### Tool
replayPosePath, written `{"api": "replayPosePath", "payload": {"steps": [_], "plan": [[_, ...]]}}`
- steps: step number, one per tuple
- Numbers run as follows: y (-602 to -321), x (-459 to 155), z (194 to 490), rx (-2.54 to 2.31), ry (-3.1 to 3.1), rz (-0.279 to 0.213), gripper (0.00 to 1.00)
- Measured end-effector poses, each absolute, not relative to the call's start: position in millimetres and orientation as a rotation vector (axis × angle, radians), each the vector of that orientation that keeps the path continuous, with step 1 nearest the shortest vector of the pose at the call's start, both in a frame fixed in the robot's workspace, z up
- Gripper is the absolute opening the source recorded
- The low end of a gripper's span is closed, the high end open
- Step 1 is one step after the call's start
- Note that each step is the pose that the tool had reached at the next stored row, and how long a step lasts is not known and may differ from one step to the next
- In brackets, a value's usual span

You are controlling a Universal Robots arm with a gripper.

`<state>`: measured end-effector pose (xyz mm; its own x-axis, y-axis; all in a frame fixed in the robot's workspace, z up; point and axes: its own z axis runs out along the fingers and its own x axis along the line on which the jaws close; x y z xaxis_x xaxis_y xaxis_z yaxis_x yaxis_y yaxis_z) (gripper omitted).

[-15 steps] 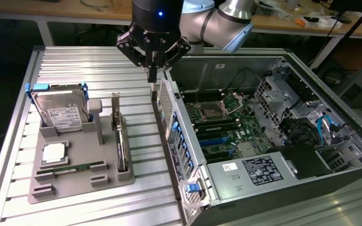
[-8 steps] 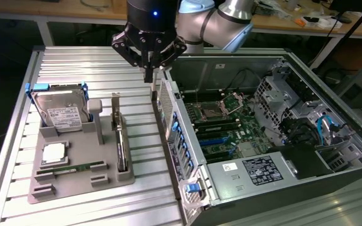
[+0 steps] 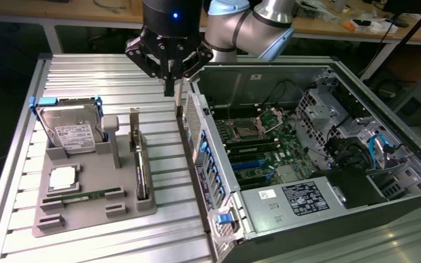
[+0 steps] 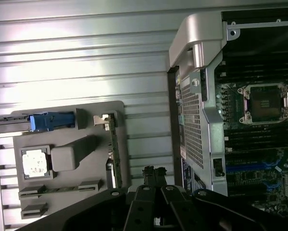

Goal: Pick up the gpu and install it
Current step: 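Reach for the gpu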

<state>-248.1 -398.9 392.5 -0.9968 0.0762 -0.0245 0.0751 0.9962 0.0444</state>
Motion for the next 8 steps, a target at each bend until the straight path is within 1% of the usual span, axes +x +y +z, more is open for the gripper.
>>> {"api": "replayPosePath", "payload": {"steps": [8], "plan": [[-398.9,-255.7,392.6,0.118,3.113,0.068,0.11]]}}
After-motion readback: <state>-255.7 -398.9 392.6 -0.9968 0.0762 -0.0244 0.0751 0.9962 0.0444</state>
